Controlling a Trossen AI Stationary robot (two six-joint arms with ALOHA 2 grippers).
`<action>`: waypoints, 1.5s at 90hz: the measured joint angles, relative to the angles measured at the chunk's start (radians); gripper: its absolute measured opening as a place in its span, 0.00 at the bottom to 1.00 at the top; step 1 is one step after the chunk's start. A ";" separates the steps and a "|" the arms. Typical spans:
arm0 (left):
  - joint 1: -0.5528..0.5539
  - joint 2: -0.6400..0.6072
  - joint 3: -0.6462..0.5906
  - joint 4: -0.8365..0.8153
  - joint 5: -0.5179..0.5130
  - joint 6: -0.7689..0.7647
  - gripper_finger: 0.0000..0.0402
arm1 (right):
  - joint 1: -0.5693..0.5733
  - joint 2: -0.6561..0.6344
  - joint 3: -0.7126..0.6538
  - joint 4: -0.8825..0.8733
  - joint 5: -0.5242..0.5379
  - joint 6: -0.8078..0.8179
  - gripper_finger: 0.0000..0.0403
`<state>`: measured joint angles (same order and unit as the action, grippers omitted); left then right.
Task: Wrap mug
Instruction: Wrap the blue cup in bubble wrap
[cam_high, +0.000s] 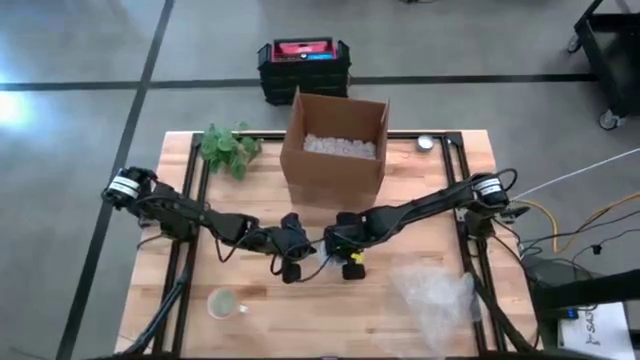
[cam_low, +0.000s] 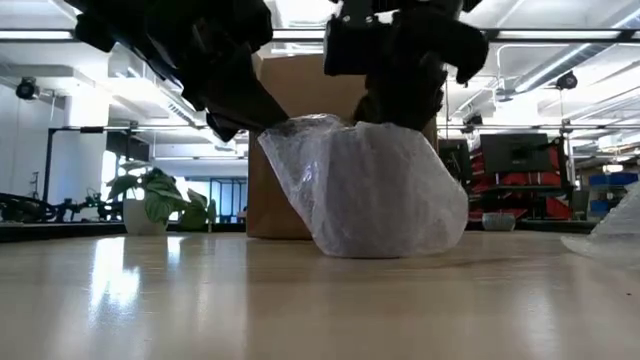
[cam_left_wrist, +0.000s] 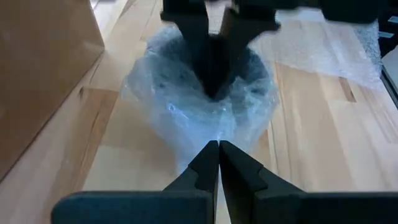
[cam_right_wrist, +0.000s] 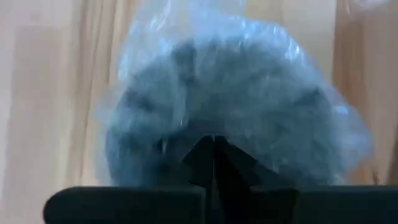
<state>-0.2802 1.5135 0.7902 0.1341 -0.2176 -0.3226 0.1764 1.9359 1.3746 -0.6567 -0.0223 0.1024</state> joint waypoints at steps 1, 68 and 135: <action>0.000 0.000 0.000 0.000 0.000 0.000 0.00 | 0.000 0.002 0.000 0.001 0.000 -0.001 0.01; 0.000 0.000 0.000 0.002 0.000 0.002 0.00 | 0.007 -0.135 0.074 -0.022 -0.014 -0.041 0.01; 0.000 0.000 0.000 0.002 0.000 0.000 0.00 | 0.002 -0.013 0.069 -0.047 -0.109 -0.044 0.01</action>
<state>-0.2802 1.5135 0.7902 0.1362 -0.2176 -0.3225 0.1780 1.9229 1.4434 -0.7034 -0.1313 0.0579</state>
